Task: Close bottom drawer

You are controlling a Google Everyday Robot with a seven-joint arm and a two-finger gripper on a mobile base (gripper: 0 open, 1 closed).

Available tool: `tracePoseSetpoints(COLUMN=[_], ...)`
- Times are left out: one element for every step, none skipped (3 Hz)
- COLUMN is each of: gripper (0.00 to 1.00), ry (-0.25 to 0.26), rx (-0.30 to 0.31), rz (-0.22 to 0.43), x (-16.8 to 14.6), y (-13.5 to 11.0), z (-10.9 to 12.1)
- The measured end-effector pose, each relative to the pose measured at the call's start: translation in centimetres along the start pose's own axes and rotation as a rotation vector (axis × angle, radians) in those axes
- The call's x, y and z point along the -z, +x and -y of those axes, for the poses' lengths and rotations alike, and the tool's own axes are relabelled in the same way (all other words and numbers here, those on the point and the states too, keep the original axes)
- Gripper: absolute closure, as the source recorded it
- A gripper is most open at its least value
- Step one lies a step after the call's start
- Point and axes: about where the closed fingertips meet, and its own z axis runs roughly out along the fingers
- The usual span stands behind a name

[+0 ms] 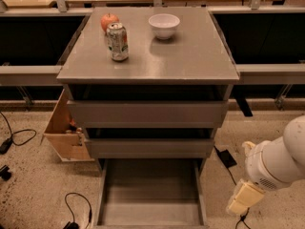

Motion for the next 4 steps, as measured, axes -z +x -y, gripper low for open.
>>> tracePoseSetpoints(gripper=[0.19,0.42,0.66,0.96], ry=[-0.058,-0.134,-0.197,-0.255], rx=[-0.076,-0.185,-0.251,-0.3], rz=[0.002,0.009,0.007,0.009], x=[-6.3,-14.7,-20.5,-25.0], y=[2.0,5.4,7.8,9.9], z=[-1.2,-3.3,-5.5,-8.3])
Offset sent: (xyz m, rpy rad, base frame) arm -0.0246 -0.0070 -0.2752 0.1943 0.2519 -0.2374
